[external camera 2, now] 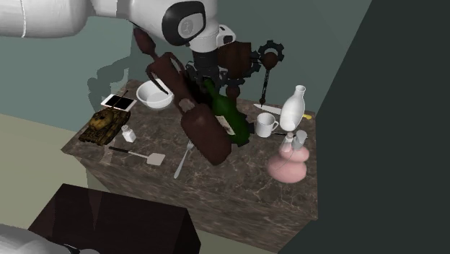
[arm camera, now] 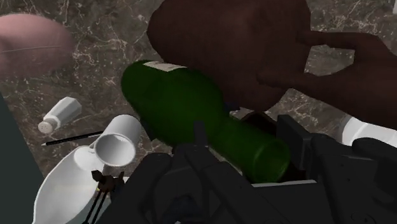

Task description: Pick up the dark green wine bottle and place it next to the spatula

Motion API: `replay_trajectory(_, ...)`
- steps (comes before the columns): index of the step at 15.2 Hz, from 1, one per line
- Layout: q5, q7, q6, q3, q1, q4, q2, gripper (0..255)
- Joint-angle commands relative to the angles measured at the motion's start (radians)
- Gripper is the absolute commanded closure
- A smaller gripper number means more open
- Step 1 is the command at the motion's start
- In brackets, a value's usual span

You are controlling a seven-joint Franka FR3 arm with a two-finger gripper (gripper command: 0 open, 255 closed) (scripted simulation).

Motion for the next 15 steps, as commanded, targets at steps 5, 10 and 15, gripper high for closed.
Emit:
replay_trajectory(5,-0.033,0.159,0.005,0.051,0.097,-0.023,-0.024,255)
replay_trajectory(10,-0.045,0.273,0.002,0.093,0.164,-0.004,-0.013,255)
replay_trajectory(15,-0.048,0.379,-0.011,0.133,0.225,0.045,0.022,255)
